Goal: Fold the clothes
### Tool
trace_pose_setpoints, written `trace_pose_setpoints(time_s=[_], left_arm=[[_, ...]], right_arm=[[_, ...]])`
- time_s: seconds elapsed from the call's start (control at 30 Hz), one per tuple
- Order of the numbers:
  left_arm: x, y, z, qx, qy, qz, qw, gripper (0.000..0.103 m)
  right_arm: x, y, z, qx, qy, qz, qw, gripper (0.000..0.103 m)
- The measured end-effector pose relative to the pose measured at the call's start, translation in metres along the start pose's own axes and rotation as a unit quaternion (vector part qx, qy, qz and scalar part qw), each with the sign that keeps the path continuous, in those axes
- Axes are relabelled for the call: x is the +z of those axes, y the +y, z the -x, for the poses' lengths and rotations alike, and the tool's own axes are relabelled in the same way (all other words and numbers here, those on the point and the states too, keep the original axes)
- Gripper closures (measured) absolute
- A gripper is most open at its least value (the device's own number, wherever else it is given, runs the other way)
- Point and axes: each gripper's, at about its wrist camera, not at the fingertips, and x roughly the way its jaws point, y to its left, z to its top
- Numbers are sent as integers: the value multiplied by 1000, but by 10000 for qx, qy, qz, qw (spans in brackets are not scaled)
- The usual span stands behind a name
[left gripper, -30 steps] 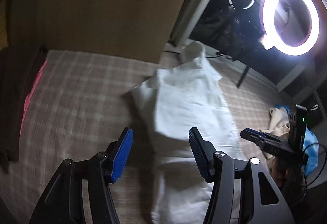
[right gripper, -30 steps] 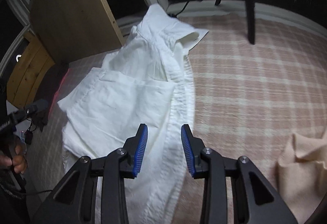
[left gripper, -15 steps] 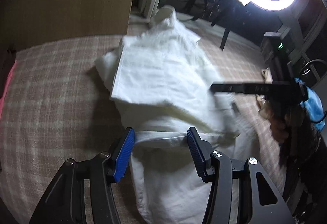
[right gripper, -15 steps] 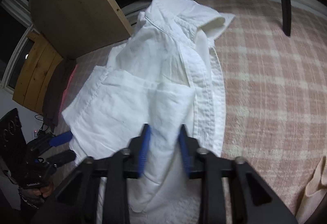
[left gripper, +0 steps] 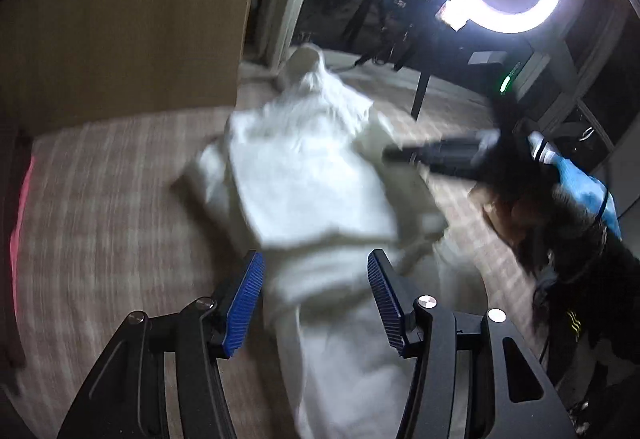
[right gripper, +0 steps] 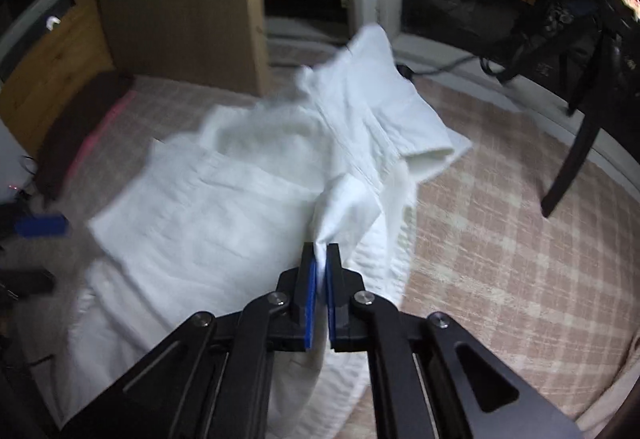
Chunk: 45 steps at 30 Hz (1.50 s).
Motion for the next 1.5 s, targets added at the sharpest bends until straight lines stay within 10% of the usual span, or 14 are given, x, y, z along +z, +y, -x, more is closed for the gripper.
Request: trace_pose_setpoints(time_s=[0.2, 0.33, 0.47, 0.67, 0.83, 1.1, 1.23, 1.5], left_arm=[[11, 22, -64, 116, 471, 186, 9986, 52], [0, 30, -71, 293, 470, -28, 9985, 48], [-5, 37, -44, 440, 581, 241, 9971, 53], [-44, 25, 30, -152, 36, 359, 9992, 53], [-76, -6, 5, -684, 373, 242, 9967, 56], [-109, 18, -5, 142, 716, 194, 9971, 74], [-123, 20, 27, 272, 776, 450, 9956, 74], [-190, -25, 76, -656, 1025, 776, 9895, 57]], right_arm=[[-10, -10, 34, 140, -704, -553, 9959, 81], [-19, 8, 12, 388, -343, -362, 9980, 77], [-28, 26, -4, 27, -116, 34, 9999, 76], [-43, 21, 64, 796, -612, -578, 9933, 78], [-72, 70, 65, 1317, -533, -357, 9892, 94], [-116, 90, 23, 999, 36, -213, 9948, 98], [-149, 49, 58, 759, 29, -974, 9923, 98], [-236, 92, 127, 1075, -32, -1008, 9891, 94]])
